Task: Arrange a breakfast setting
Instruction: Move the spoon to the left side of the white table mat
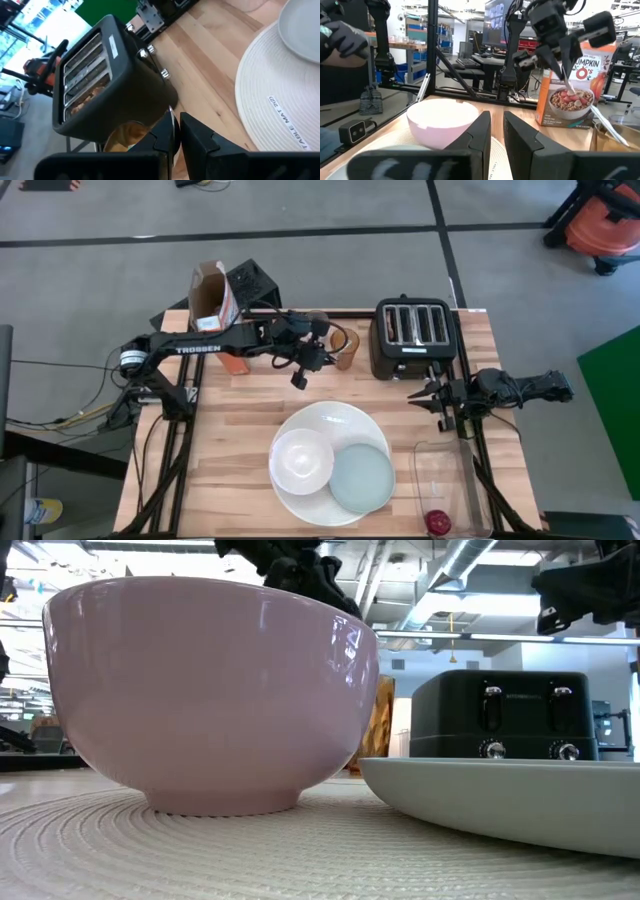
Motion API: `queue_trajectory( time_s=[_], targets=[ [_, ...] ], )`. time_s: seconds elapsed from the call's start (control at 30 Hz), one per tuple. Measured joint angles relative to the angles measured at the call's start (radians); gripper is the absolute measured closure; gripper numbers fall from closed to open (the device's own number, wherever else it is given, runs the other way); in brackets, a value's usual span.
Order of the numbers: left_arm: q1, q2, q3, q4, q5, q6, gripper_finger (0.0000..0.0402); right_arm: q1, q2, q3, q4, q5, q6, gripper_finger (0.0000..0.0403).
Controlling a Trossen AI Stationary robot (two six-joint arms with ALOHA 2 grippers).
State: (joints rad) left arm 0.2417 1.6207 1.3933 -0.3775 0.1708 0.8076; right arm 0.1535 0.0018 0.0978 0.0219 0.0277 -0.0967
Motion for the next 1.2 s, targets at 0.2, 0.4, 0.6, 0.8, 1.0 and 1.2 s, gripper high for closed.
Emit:
queue_trajectory(
  time_s=[0.2,0.4,0.6,0.8,1.0,1.2],
  targets=[
    [-0.002,-0.001,0.083,-0.109,-0.020,-0.009,0.0385,0.000,0.000,0.000,-0.018,0.000,0.004,0.0327],
    [-0.026,0.000,0.123,-0.171,-0.110,-0.002,0.0385,0.000,0.000,0.000,-0.017,0.000,0.019,0.0327],
    [-0.065,0.000,0.157,-0.242,-0.211,0.006,0.0385,0.000,0.000,0.000,-0.017,0.000,0.019,0.0327],
    [-0.096,0.000,0.193,-0.285,-0.256,0.009,0.0385,0.000,0.000,0.000,-0.016,0.000,0.019,0.0327],
    [-0.122,0.000,0.236,-0.323,-0.273,0.004,0.0385,0.000,0.000,0.000,-0.016,0.000,0.019,0.0327],
    [-0.160,0.000,0.291,-0.453,-0.345,-0.020,0.0390,0.000,0.000,0.000,-0.016,0.000,0.019,0.0327]
  ],
)
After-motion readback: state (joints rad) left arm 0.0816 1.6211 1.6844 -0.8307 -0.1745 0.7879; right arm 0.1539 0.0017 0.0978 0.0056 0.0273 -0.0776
